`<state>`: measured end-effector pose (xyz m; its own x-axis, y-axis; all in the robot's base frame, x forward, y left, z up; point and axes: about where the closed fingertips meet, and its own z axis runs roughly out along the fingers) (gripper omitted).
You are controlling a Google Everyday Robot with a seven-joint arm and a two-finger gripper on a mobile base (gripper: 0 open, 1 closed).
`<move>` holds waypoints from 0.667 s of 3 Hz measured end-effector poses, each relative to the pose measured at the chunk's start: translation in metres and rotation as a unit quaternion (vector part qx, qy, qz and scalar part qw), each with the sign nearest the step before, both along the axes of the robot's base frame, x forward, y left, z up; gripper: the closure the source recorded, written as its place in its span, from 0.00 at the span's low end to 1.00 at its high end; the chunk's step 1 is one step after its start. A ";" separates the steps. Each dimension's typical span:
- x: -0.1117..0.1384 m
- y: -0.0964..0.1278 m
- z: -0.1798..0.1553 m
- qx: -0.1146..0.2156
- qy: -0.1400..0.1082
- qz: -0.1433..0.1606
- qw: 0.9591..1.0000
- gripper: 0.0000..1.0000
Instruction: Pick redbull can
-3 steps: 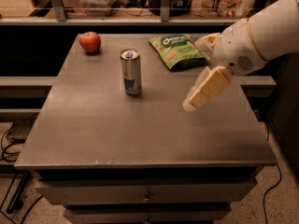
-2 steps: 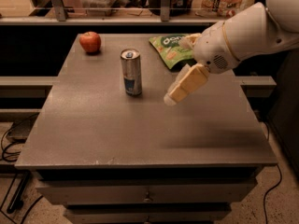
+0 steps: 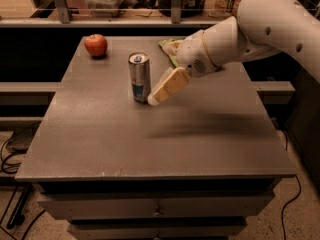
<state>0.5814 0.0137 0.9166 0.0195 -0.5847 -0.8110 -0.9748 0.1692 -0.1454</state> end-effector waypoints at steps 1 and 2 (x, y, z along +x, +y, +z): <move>0.012 0.024 -0.012 0.016 0.011 0.020 1.000 0.02; 0.018 0.037 -0.015 0.029 0.012 0.033 0.999 0.19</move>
Offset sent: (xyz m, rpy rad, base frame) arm 0.0267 0.0471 -0.0184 0.0916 0.0259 0.0860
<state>0.5995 0.0503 0.9014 0.0353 -0.5346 -0.8444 -0.9872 0.1129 -0.1128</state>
